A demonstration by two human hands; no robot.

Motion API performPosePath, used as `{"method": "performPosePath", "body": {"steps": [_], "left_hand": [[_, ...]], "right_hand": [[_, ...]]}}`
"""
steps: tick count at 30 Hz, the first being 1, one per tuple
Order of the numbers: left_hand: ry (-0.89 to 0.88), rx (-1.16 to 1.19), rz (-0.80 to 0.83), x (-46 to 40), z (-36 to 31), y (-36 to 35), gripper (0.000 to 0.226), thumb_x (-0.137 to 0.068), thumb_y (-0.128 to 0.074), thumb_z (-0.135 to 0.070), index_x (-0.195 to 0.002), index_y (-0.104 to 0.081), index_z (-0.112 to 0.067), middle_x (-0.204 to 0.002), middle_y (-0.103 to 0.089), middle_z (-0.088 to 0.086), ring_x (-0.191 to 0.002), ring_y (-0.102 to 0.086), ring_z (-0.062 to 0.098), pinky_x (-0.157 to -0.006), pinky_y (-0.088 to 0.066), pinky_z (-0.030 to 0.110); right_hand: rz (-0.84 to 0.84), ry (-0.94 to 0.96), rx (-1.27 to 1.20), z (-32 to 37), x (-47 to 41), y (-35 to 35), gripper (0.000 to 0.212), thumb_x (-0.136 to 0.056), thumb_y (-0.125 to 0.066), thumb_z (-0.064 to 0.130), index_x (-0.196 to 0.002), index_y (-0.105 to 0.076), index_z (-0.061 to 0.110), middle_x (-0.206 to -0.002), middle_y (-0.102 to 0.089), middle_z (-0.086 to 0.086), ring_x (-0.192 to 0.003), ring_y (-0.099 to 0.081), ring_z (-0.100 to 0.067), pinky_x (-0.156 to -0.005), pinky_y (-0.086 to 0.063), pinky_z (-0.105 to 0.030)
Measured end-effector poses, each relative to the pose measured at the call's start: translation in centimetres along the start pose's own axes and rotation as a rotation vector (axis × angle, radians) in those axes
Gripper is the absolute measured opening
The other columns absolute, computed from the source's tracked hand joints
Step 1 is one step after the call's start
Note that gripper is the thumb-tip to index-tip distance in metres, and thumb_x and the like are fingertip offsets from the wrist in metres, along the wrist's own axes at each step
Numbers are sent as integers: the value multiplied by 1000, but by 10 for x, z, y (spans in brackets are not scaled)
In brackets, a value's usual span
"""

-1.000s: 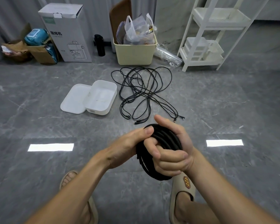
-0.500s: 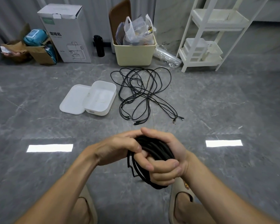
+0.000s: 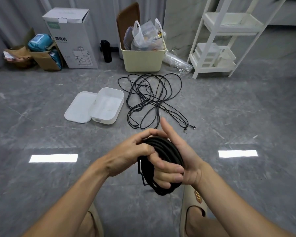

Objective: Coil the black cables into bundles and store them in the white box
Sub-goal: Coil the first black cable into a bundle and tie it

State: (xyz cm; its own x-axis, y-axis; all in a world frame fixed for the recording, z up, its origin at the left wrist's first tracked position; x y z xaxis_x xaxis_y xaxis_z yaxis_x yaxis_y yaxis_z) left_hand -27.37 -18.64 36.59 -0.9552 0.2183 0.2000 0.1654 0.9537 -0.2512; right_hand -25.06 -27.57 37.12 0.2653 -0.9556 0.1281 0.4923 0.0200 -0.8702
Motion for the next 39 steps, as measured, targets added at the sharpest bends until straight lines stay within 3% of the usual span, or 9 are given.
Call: {"method": "performPosePath", "body": {"steps": [7, 10, 12, 14, 16, 20, 26, 32, 39], "left_hand": [[-102, 44, -294, -2, 3, 18, 33, -74, -70, -38, -107, -73, -32, -82, -69, -6, -84, -64, 17, -79, -53, 36], [-139, 36, -406, -3, 0, 24, 33, -74, -71, -43, -104, -76, -28, -80, -65, -4, -79, -57, 17, -76, -52, 30], [-152, 93, -470, -4, 1, 26, 36, -76, -72, -42, -104, -75, -20, -81, -59, 3, -81, -51, 29, -70, -48, 38], [-170, 160, -523, -5, 3, 27, 36, -81, -73, -38, -107, -73, -12, -84, -56, 10, -80, -48, 34, -69, -44, 40], [-209, 180, -587, -3, 3, 26, 28, -85, -73, -35, -104, -75, -15, -85, -64, 7, -76, -56, 22, -65, -51, 30], [-234, 117, -672, -2, 5, 24, 27, -83, -69, -44, -98, -77, -22, -81, -70, -4, -71, -58, 8, -68, -51, 21], [-160, -32, -466, -1, 1, 23, 30, -76, -72, -37, -106, -72, -34, -93, -73, 2, -82, -65, 16, -80, -53, 27], [-41, -242, -295, 2, -5, 27, 27, -75, -67, -24, -102, -70, -25, -75, -69, 1, -68, -66, 15, -66, -52, 22], [-88, -39, -363, -3, -4, 24, 13, -87, -64, -21, -93, -75, -17, -77, -69, 11, -66, -61, 17, -67, -52, 25]], "right_hand": [[-501, 185, 91, 20, 14, 22, 91, -82, -23, 87, -64, -64, 8, -40, -42, 1, -35, -46, -16, -59, -52, -33], [-537, 278, 82, 25, 16, 20, 82, -82, -34, 84, -72, -64, 8, -46, -45, 1, -38, -46, -16, -61, -54, -33], [-532, 342, 62, 26, 15, 19, 77, -83, -42, 79, -80, -67, 6, -51, -50, -2, -45, -51, -19, -67, -54, -33], [-529, 405, 59, 28, 16, 18, 69, -86, -51, 69, -92, -70, 3, -59, -56, -4, -54, -57, -21, -74, -54, -33], [-563, 438, 95, 29, 18, 19, 53, -86, -63, 53, -101, -69, 3, -66, -59, -4, -62, -61, -20, -77, -54, -32], [-706, 441, 186, 31, 21, 25, 27, -82, -70, 19, -102, -69, 0, -56, -48, 0, -47, -50, -13, -72, -56, -27], [-751, 384, 182, 31, 24, 27, 10, -88, -60, 0, -82, -66, 4, -47, -32, 3, -35, -28, -9, -52, -46, -24], [-771, 266, 336, 25, 19, 24, 42, -84, -49, -10, -56, -62, 18, -45, -30, 6, -34, -25, -6, -45, -36, -22], [-745, 300, 293, 33, 23, 25, 42, -87, -53, 2, -47, -57, 14, -48, -51, -5, -51, -60, -13, -65, -53, -22]]}}
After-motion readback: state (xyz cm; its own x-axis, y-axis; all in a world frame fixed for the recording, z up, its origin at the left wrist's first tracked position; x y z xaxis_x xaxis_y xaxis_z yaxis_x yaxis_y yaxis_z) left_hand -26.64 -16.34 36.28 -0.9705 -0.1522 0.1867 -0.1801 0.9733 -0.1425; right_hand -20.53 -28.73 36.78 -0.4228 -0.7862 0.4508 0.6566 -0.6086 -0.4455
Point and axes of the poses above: each hand's wrist, its own x-axis away from the middle knuckle, its own y-axis out of the back of the hand, z = x × y, the point moved 5 cm from there along -x, towards the middle knuckle
